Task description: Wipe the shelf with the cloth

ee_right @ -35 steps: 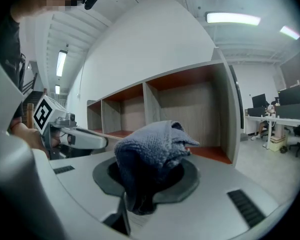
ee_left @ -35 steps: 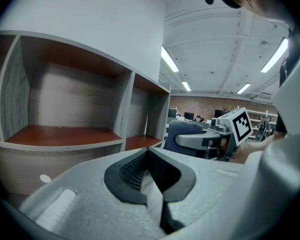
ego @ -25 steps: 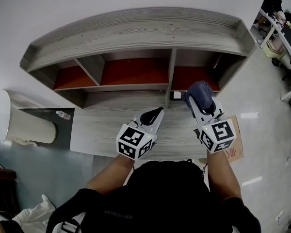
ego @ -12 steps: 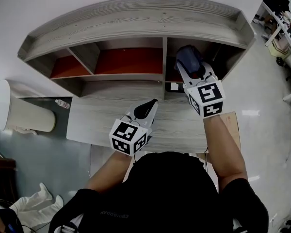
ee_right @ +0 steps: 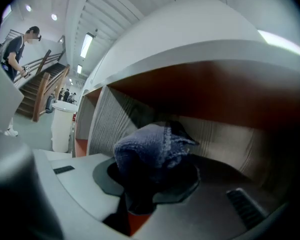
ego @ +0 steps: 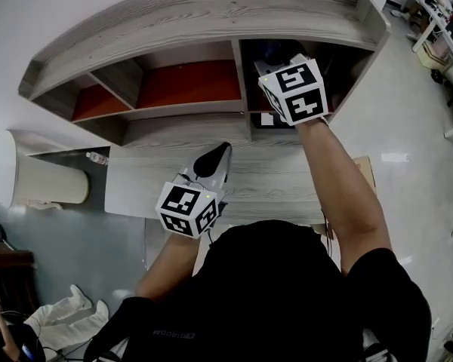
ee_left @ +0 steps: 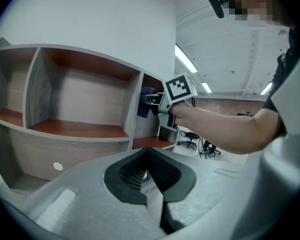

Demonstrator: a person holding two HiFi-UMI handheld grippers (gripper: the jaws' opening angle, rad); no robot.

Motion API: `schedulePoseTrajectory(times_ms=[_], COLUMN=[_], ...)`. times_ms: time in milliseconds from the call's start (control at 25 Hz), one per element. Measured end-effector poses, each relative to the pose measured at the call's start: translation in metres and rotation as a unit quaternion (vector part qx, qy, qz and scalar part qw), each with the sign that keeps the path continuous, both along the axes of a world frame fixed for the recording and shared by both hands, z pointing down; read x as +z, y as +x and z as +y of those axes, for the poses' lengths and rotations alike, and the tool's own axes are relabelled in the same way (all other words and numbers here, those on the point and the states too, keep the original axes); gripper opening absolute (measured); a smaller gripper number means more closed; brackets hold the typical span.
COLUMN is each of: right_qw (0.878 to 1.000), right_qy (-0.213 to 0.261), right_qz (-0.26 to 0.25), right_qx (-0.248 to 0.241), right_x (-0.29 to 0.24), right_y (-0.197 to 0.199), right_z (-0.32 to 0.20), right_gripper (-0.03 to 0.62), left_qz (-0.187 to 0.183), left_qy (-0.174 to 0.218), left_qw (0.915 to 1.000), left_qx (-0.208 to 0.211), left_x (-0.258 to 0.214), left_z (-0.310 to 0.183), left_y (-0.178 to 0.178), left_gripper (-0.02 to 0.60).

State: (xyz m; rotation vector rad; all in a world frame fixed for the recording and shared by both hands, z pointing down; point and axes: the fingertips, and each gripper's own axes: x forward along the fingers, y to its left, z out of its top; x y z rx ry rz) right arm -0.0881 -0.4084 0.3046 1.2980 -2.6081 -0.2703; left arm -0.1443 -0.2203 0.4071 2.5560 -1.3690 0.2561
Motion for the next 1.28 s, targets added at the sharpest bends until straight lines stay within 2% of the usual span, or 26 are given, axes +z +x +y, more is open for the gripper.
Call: schedulePoseTrajectory(times_ms=[320,720,1280], right_qw=[1.000,1.000,0.995], right_qy=[0.008,0.007,-0.003], right_qz=[-0.003,-0.003,-0.003], right_qx=[0.006,0.029,0.100], right_x=[-0.010,-0.010,0.001], right_y=[-0.009,0.003,0.071], right_z=[-0.014,-0.020,-0.027], right_gripper=[0.104,0.104,0.104], left_qz=[-0.002,-0.003,0.002], left_qy=[-0.003,-0.001,-0.003], left_qw=[0.9999,0.9999,0.9999], left_qx=[-0.011,-0.013,0.013], left_x=[0.001,0.001,0.001], left_z=[0.004,0.006,0.001], left_y=[-0.005,-0.007,0.010], left_gripper=[0.009,0.009,0.009])
